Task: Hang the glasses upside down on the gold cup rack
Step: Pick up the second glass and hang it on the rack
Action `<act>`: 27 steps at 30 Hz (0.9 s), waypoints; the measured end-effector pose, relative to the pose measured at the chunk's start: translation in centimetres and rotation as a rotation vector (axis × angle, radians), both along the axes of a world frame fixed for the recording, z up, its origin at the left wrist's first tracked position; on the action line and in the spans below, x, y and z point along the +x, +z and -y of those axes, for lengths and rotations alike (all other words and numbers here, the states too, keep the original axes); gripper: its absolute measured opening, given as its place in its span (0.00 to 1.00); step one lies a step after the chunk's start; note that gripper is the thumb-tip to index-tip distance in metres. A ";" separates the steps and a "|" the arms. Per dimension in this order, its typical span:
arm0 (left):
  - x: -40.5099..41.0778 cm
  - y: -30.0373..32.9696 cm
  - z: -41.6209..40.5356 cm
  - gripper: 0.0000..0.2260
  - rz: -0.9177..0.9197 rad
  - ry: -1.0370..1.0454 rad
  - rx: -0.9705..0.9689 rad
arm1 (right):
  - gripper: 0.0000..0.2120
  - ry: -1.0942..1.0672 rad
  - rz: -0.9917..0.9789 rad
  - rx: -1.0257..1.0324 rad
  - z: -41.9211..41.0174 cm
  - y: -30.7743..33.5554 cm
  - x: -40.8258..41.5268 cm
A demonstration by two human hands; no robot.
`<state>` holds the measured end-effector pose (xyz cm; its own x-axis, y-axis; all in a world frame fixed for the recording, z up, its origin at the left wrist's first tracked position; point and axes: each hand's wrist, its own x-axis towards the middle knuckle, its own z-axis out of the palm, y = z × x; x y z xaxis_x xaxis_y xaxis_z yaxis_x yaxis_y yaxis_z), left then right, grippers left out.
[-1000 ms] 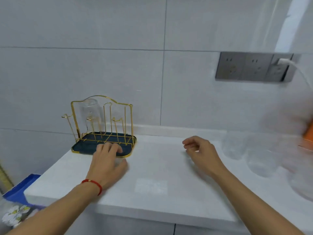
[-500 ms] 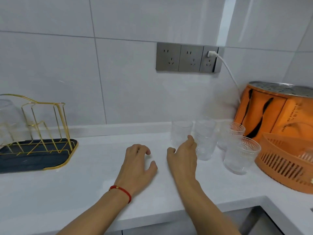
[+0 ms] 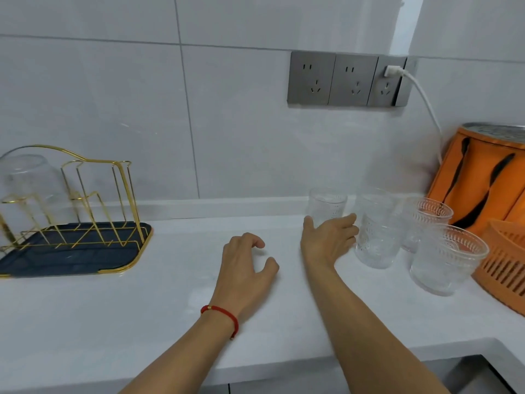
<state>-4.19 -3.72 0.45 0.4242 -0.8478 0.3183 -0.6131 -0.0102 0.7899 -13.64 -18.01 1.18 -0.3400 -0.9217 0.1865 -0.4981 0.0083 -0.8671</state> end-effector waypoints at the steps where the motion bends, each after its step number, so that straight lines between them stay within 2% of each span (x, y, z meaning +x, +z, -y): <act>1: 0.0 -0.1 0.0 0.10 -0.013 0.005 -0.001 | 0.46 -0.010 -0.013 -0.013 0.1 -0.2 0.0; 7: 0.0 0.1 -0.1 0.11 -0.116 0.010 -0.033 | 0.35 0.034 -0.006 -0.116 0.3 -0.7 -0.5; 10: 0.1 0.2 -0.2 0.15 -0.190 0.027 -0.086 | 0.36 0.226 -0.057 -0.238 -0.9 -0.3 -0.1; 12: 0.1 0.6 -0.3 0.24 -0.316 0.053 -0.146 | 0.37 0.449 -0.019 -0.341 -2.3 -0.3 0.5; 14: 0.1 1.1 -0.4 0.38 -0.451 0.059 -0.203 | 0.38 0.689 -0.004 -0.410 -3.8 -0.6 0.8; 16: 0.4 1.6 -1.0 0.48 -0.490 0.084 -0.235 | 0.39 0.874 -0.079 -0.492 -5.1 -0.8 1.0; 18: 1.6 1.8 -1.7 0.47 -0.539 0.147 -0.260 | 0.40 0.955 -0.157 -0.564 -5.9 -0.9 1.3; 20: 3.3 2.2 -2.5 0.41 -0.613 0.191 -0.260 | 0.39 1.037 -0.129 -0.535 -6.4 -0.9 1.5; 23: 5.8 2.9 -4.2 0.33 -0.812 0.124 -0.285 | 0.35 1.262 -0.010 -0.213 -7.6 -0.7 2.2; 25: 7.0 3.4 -5.4 0.29 -0.786 0.104 -0.264 | 0.29 1.288 -0.024 -0.145 -8.4 -0.6 3.2; 27: 8.4 3.7 -6.8 0.31 -0.685 0.069 -0.185 | 0.23 1.270 0.013 -0.164 -9.6 -0.4 4.2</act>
<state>4.25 3.06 4.13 0.6313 -0.7695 0.0968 0.0188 0.1400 0.9900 -9.42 -8.40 0.77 0.7552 -0.5656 0.3312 -0.0691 -0.5713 -0.8179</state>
